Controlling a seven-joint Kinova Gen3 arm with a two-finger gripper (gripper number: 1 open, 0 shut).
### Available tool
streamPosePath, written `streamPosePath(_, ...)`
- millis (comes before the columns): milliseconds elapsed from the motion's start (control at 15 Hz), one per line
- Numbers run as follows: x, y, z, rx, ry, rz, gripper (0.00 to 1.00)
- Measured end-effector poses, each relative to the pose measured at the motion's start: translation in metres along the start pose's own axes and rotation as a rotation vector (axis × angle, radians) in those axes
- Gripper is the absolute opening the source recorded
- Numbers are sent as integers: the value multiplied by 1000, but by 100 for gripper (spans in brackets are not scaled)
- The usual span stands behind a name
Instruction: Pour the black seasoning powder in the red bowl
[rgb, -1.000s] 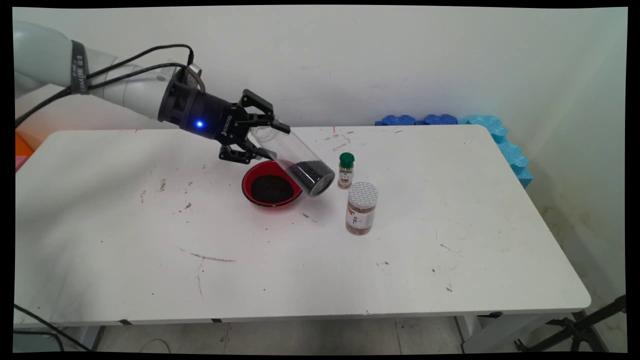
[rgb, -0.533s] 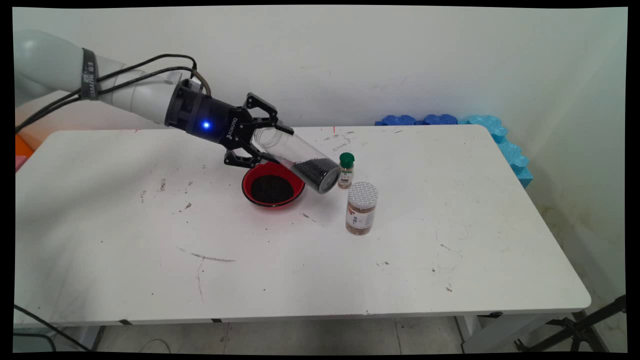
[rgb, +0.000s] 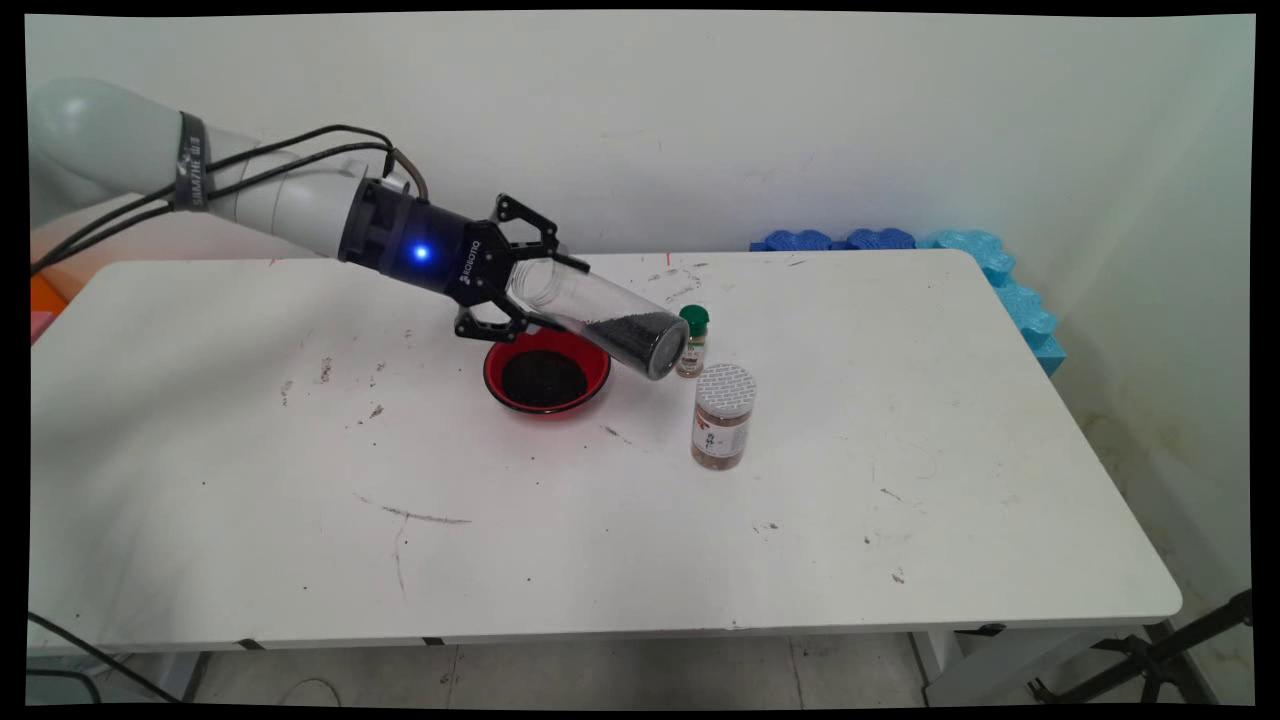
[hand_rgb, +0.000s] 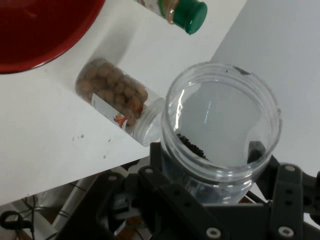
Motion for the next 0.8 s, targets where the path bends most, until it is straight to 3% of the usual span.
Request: streamPosePath(800, 7, -12, 2, -26, 1, -169, 0)
